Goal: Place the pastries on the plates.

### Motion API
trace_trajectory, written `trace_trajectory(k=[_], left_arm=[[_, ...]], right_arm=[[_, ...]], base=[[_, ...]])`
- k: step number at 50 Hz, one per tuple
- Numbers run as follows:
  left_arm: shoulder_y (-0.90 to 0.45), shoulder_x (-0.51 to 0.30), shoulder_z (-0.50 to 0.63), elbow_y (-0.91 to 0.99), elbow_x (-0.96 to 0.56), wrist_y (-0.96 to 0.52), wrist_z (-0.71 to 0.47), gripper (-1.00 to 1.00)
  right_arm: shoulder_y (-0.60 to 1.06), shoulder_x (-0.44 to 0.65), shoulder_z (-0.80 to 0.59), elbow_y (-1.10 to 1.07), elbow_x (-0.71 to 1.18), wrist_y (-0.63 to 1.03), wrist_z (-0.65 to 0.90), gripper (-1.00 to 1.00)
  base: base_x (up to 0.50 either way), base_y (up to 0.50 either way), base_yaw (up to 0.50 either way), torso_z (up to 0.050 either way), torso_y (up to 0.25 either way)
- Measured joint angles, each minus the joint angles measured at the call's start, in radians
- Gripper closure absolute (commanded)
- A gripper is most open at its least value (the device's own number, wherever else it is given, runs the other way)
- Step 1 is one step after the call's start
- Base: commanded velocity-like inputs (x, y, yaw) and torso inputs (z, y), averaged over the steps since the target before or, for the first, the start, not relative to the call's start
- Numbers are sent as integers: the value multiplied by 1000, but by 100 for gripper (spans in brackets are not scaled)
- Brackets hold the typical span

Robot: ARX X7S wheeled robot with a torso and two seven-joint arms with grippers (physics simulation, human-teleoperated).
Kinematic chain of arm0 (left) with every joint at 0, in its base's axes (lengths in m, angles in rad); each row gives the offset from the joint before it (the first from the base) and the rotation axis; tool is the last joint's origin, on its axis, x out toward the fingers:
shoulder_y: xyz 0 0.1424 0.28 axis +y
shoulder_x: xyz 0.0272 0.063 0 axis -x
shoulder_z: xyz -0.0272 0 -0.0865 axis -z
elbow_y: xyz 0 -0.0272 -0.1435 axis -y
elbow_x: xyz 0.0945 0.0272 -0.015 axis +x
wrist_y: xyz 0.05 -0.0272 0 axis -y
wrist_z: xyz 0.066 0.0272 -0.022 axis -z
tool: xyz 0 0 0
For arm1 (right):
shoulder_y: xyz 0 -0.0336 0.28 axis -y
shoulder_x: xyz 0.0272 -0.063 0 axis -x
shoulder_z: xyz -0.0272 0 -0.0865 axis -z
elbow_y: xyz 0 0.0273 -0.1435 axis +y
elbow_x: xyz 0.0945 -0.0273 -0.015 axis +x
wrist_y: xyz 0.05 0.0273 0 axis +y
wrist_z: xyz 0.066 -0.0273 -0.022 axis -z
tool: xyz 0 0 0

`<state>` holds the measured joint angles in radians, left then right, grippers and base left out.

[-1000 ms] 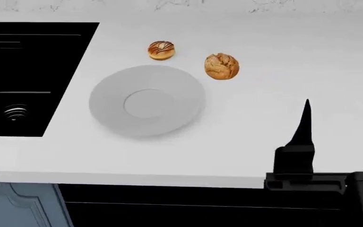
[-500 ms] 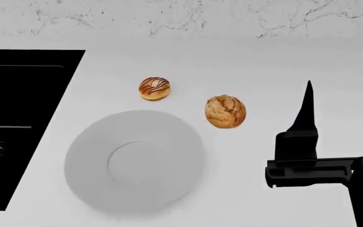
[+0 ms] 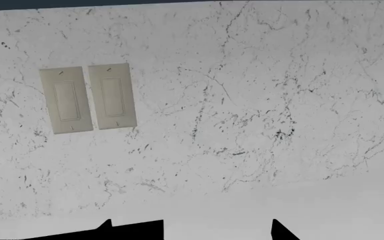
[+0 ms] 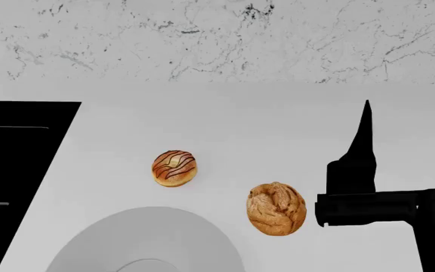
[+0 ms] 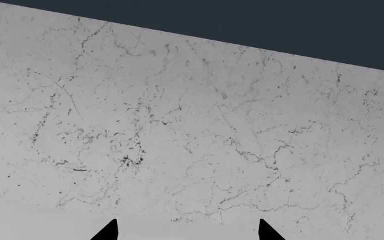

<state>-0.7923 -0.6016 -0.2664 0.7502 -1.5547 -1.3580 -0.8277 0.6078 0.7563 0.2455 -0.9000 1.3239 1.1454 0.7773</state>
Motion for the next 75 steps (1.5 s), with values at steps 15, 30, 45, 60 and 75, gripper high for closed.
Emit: trace_trajectory(k=[15, 30, 45, 60, 75], left_arm=[[24, -9, 2, 5, 2, 20, 4, -100], [33, -17, 10, 5, -1, 36, 0, -100], [41, -25, 14, -9, -10, 55, 4, -100], [48, -35, 18, -17, 2, 70, 25, -100], [64, -48, 16, -10, -26, 86, 7, -100]], right_arm=[[5, 7, -23, 4, 2, 8, 21, -100], [38, -7, -85, 112, 199, 20, 86, -100], [90, -96, -236, 293, 290, 43, 66, -100], [99, -144, -338, 397, 189, 52, -4, -100], [69, -135, -376, 448, 102, 47, -4, -100]], base=[[91, 0, 0, 0, 1], [0, 0, 0, 0, 0], [0, 0, 0, 0, 0], [0, 0, 0, 0, 0], [0, 0, 0, 0, 0]])
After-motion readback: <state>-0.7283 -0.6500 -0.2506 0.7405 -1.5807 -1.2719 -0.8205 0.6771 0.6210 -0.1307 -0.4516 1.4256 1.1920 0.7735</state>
